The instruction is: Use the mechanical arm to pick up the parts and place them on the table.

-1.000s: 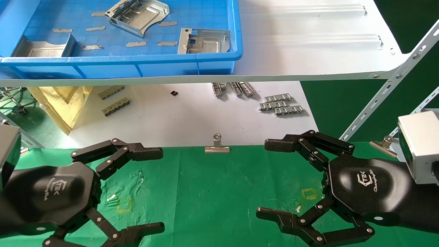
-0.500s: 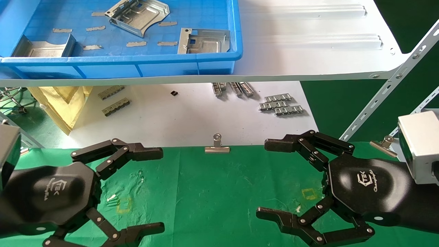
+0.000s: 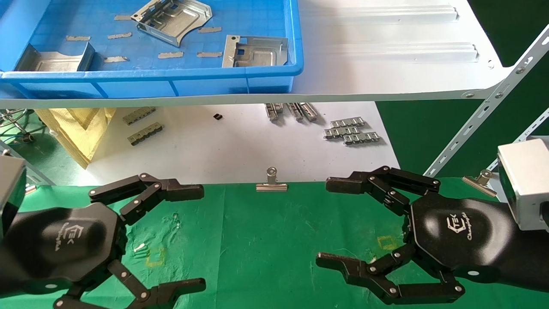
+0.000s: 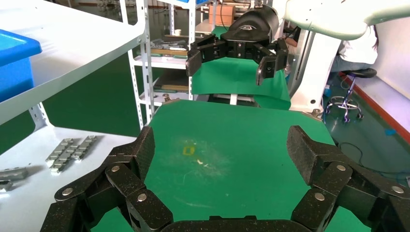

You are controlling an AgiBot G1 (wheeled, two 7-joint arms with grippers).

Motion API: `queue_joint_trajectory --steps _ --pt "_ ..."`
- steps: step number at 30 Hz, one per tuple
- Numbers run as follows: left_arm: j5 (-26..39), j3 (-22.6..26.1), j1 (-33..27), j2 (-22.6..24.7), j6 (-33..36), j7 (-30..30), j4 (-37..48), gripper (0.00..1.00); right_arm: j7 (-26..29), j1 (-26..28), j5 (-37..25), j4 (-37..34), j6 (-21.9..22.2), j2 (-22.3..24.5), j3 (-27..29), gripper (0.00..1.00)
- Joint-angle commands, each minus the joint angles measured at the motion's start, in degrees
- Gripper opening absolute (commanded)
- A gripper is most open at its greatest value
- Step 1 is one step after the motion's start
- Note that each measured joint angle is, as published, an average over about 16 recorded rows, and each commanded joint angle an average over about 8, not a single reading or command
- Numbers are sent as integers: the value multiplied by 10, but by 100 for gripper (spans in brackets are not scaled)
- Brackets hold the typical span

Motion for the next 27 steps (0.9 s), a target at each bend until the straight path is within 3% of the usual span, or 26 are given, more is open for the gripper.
queue_joint_trajectory --steps 1,27 --pt "0 0 0 0 0 0 0 100 0 0 0 0 0 0 0 0" --pt "0 0 0 0 0 0 0 100 0 0 0 0 0 0 0 0"
